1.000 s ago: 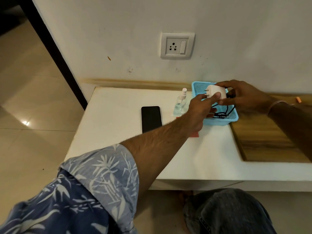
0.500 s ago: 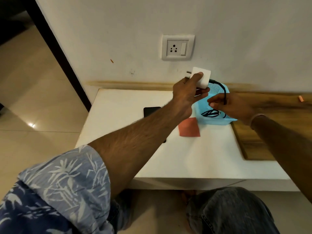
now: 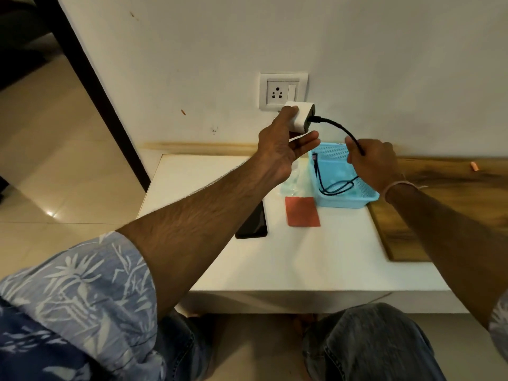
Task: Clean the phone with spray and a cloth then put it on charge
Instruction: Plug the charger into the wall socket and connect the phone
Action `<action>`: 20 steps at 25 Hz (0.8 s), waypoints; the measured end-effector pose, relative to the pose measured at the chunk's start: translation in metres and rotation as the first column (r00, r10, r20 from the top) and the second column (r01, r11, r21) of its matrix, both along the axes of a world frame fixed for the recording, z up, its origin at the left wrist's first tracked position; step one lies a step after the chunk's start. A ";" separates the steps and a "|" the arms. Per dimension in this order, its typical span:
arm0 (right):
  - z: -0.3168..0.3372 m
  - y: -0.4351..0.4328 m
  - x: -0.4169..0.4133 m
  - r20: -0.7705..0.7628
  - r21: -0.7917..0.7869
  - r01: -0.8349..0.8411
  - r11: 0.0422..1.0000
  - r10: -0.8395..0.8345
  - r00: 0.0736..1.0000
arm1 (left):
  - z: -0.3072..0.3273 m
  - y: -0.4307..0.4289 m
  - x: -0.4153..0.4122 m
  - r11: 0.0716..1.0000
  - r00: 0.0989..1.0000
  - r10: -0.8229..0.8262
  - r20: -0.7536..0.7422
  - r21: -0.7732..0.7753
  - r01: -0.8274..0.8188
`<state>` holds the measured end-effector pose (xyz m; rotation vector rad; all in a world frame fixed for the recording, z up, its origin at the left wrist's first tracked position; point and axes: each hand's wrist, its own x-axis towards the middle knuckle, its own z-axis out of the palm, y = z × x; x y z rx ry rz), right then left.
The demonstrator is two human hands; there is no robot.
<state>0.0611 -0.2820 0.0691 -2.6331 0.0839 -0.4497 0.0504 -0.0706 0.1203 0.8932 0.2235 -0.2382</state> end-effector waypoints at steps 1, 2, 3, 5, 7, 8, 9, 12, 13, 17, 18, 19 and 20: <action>0.008 0.002 0.000 0.025 0.041 0.004 0.999 -0.005 1.000 | 0.002 0.002 0.000 1.000 1.000 -0.001 0.002 0.007 0.001; 0.016 0.005 0.000 0.046 0.086 0.005 0.996 -0.009 0.999 | 0.004 0.004 -0.001 1.000 1.000 -0.006 0.005 0.010 0.006; 0.025 0.008 -0.001 0.071 0.123 0.001 0.992 -0.009 0.997 | 0.006 0.006 -0.001 1.000 1.000 -0.013 0.009 0.011 0.013; 0.042 0.012 -0.003 0.152 0.148 -0.027 0.989 0.004 0.988 | 0.011 0.010 -0.002 0.999 0.999 -0.039 0.016 0.018 0.039; 0.059 0.019 -0.004 0.235 0.131 -0.073 0.989 0.041 0.971 | 0.016 0.013 -0.004 0.996 0.996 -0.084 0.017 0.039 0.084; 0.069 0.023 -0.005 0.256 0.136 -0.098 0.986 0.061 0.965 | 0.019 0.013 -0.006 0.992 0.994 -0.113 0.014 0.052 0.112; 0.078 0.028 -0.004 0.265 0.162 -0.117 0.980 0.071 0.962 | 0.022 0.014 -0.008 0.988 0.990 -0.141 0.009 0.063 0.140; 0.100 0.045 -0.003 0.243 0.310 -0.175 0.935 0.100 0.965 | 0.032 0.014 -0.015 0.969 0.970 -0.244 -0.003 0.042 0.244; 0.106 0.050 -0.004 0.221 0.381 -0.223 0.897 0.146 0.964 | 0.035 0.014 -0.018 0.961 0.961 -0.277 -0.010 0.012 0.277; 0.118 0.062 -0.016 0.199 0.556 -0.457 0.695 0.422 0.884 | 0.041 0.010 -0.028 0.928 0.934 -0.356 -0.009 -0.119 0.353; 0.120 0.064 -0.019 0.210 0.548 -0.492 0.677 0.458 0.864 | 0.042 0.008 -0.032 0.919 0.928 -0.373 -0.003 -0.142 0.369; 0.122 0.064 -0.021 0.219 0.531 -0.516 0.672 0.479 0.850 | 0.043 0.005 -0.035 0.912 0.924 -0.382 0.000 -0.161 0.377; 0.124 0.064 -0.023 0.222 0.512 -0.531 0.675 0.493 0.841 | 0.044 0.003 -0.037 0.910 0.925 -0.381 -0.001 -0.177 0.375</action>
